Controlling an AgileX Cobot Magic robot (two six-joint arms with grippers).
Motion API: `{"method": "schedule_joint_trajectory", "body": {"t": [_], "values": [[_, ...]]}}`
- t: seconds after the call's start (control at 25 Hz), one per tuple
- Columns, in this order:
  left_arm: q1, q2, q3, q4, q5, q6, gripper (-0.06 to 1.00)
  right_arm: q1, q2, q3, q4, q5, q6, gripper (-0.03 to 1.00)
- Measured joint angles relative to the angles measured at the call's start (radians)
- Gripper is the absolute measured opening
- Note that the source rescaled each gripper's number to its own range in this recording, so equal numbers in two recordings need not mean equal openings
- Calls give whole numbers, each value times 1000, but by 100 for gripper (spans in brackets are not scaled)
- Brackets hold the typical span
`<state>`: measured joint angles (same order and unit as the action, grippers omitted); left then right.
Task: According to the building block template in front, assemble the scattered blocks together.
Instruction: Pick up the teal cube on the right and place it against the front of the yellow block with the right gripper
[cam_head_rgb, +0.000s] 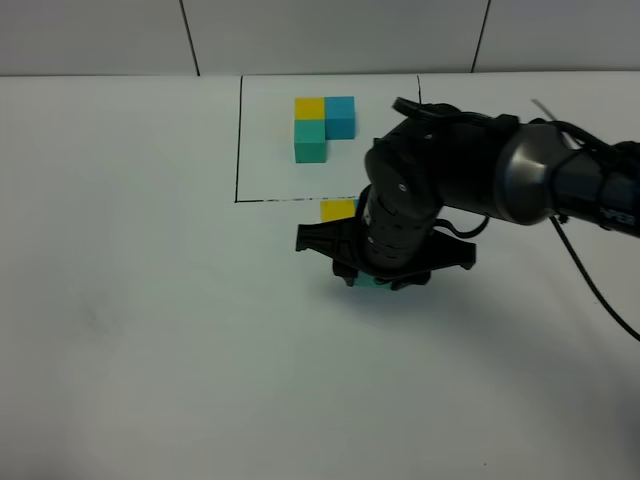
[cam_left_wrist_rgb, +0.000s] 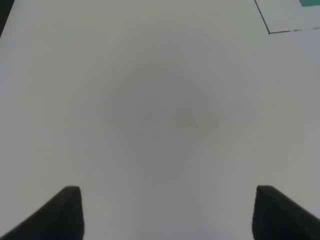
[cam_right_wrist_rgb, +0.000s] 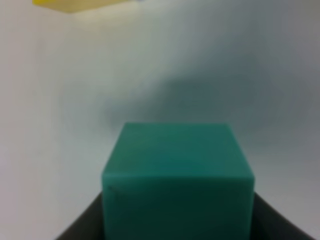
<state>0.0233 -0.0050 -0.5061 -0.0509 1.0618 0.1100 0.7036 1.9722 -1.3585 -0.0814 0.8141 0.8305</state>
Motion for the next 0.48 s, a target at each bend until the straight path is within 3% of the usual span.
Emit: {"method": "schedule_joint_trajectory", "body": {"t": [0.2,0.48], "values": [[0,0,0,0,0,0,62,35,109,-131,0,45,1,0],[0,0,0,9,0,0,62,37,186,-195,-11,66,-43,0]]}}
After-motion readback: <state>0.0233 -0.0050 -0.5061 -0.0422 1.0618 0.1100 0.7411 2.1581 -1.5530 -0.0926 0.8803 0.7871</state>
